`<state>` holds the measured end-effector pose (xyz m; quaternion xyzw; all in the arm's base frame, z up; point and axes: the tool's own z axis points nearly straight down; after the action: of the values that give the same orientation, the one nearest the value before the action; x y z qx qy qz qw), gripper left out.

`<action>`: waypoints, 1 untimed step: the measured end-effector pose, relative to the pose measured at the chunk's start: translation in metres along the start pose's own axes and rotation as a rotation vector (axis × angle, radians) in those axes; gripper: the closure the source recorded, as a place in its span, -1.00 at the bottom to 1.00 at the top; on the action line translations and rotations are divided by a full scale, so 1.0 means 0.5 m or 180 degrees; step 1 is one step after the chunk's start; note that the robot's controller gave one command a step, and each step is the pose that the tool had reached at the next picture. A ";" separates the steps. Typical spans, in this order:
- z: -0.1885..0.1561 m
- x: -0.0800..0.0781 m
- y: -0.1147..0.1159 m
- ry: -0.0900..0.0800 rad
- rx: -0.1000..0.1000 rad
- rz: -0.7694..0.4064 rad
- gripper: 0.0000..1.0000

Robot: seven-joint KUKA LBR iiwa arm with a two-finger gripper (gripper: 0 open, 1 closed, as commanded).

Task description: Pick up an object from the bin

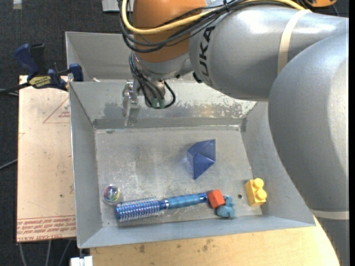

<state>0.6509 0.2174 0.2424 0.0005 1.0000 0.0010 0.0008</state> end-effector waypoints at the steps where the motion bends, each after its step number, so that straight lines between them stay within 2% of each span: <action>1: 0.000 0.000 0.000 0.0000 0.0000 0.0000 1.00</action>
Offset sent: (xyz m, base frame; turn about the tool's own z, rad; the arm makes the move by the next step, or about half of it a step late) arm 0.0000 0.0000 0.0000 0.0000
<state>0.6509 0.2173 0.2424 0.0006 1.0000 0.0010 0.0008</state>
